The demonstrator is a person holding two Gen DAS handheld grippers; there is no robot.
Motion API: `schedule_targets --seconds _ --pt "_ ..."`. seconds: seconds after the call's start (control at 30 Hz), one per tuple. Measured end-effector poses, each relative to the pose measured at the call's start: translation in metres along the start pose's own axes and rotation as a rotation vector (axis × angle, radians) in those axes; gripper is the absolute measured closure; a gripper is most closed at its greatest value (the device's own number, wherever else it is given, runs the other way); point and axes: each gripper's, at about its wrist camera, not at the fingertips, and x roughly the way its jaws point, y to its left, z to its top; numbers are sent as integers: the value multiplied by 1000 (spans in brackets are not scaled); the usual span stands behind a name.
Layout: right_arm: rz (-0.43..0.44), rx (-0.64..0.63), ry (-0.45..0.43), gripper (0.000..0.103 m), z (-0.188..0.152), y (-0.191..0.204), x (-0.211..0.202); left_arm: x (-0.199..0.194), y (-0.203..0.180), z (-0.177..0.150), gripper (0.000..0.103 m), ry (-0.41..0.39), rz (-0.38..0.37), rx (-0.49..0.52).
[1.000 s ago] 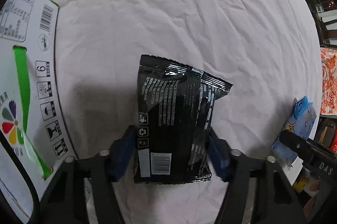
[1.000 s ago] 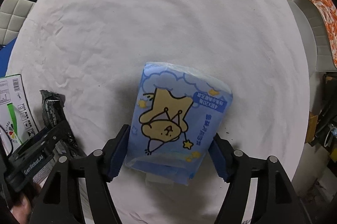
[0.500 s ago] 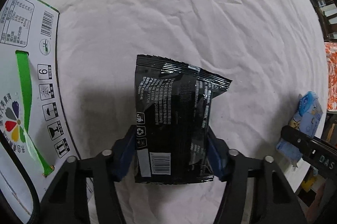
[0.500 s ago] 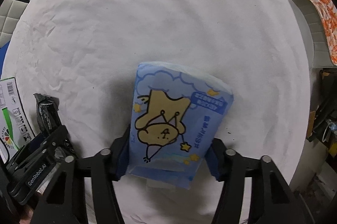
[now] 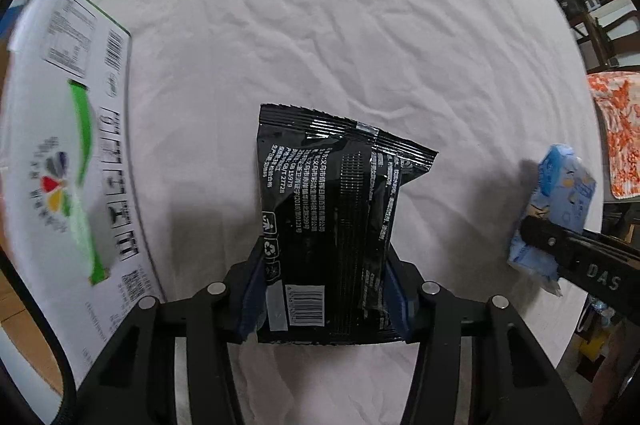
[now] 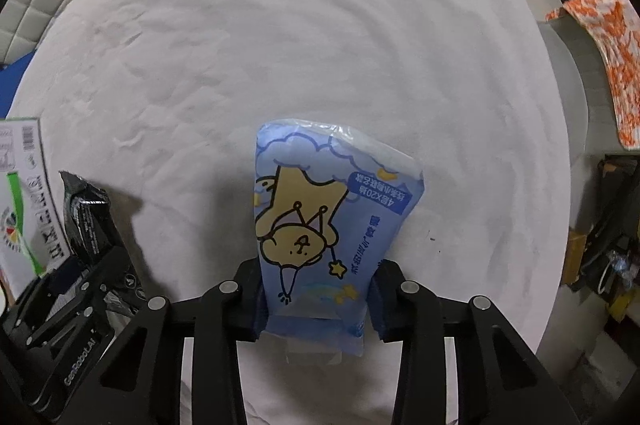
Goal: Organize snacks
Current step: 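Carry both packs into the box and open both tools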
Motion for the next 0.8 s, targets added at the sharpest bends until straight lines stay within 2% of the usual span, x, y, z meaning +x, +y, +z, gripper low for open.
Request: schedule_targets --seconds 0.37,0.6,0.8 --pt "57 -123 -106 63 -33 34 -69 -80 2 -34 55 -191 -40 5" --pt "96 -229 -183 63 -63 83 -127 -137 40 -56 55 -312 -48 -31" --pt "141 -327 -232 63 -86 149 -162 -176 89 -62 55 -378 -36 -65"
